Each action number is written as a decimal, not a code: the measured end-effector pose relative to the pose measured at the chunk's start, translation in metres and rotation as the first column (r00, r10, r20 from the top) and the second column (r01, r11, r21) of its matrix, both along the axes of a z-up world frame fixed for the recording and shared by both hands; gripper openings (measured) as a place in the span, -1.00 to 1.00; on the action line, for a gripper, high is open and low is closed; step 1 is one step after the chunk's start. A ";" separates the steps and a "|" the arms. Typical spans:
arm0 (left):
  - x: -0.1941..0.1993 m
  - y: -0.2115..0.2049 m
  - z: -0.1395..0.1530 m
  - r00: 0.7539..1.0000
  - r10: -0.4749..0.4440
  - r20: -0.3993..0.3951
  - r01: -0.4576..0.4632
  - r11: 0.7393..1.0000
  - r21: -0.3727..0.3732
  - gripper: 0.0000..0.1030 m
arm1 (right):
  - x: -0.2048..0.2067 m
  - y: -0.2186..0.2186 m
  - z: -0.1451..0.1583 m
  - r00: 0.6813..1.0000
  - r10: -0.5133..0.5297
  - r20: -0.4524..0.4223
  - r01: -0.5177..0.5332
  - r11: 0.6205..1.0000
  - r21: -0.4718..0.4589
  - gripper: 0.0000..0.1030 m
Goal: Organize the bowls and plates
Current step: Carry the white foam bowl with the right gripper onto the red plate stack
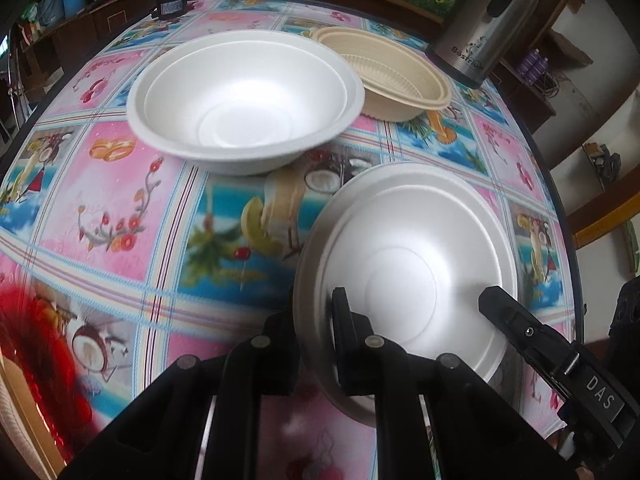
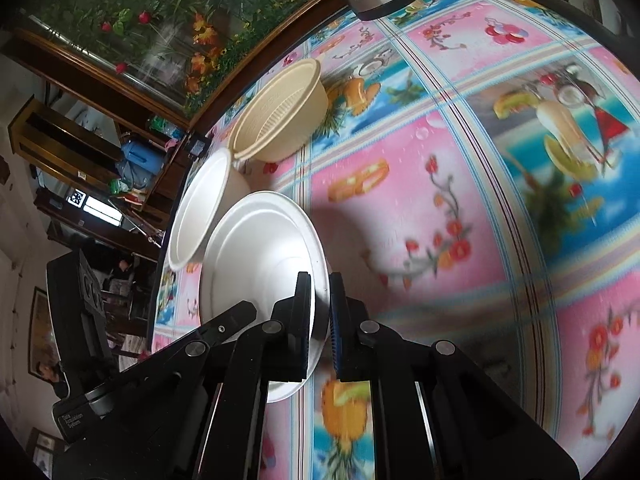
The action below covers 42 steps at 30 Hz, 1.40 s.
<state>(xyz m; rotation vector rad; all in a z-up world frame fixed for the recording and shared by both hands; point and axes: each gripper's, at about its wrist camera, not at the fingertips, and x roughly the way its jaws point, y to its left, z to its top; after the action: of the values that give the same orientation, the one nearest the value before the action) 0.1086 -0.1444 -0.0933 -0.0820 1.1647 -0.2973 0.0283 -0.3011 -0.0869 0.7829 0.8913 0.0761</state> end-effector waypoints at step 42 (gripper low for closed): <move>-0.121 0.264 0.049 0.915 0.375 0.147 -0.376 0.927 -0.021 -0.75 | -0.037 0.285 0.061 0.867 0.493 0.073 -0.474 0.861 -0.183 -0.84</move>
<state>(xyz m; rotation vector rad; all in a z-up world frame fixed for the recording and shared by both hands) -0.0124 0.1197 -0.0441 -0.2696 0.9773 0.0426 -0.0090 -0.0157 -0.0258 0.3832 0.9526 0.4872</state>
